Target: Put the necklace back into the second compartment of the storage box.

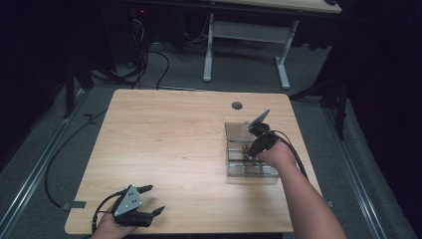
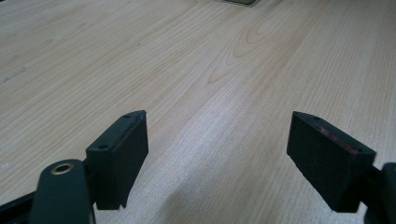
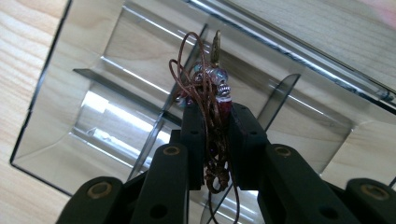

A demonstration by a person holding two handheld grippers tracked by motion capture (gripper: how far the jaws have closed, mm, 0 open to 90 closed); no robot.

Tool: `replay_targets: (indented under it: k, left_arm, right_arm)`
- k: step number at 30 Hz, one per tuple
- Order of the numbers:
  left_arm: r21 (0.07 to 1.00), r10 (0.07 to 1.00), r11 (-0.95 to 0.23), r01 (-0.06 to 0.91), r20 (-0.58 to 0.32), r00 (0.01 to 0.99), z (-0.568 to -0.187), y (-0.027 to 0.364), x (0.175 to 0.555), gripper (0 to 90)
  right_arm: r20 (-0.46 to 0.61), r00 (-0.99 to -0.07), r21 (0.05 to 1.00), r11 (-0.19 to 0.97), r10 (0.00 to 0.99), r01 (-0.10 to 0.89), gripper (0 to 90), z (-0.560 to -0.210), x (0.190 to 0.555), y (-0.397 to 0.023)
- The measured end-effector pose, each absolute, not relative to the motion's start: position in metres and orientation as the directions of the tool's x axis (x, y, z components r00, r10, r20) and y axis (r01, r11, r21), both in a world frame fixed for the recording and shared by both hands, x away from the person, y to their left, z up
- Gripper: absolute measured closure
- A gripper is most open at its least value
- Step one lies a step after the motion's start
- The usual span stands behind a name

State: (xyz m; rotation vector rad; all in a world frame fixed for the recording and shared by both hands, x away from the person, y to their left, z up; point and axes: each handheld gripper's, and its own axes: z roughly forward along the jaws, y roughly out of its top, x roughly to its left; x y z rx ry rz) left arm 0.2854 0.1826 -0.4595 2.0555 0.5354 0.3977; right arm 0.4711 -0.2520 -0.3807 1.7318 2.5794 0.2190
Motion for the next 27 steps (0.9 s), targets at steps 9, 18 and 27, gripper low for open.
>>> replay_targets:
  k: [9,18,27]
  left_arm:
    - [0.861,0.520,-0.462,0.214,0.067,0.852,-0.460,0.183,0.285,21.1]
    - [0.859,0.520,-0.466,0.215,0.069,0.851,-0.460,0.182,0.285,21.1]
    - [0.860,0.520,-0.462,0.216,0.066,0.851,-0.459,0.183,0.285,21.0]
  right_arm:
    - [0.044,-0.342,0.127,0.335,0.939,0.934,76.7,-0.385,0.473,-0.263]
    - [0.007,-0.330,0.158,0.325,0.944,0.933,68.5,-0.382,0.475,-0.262]
    - [0.000,-0.382,0.127,0.379,0.924,0.917,83.9,-0.389,0.477,-0.252]
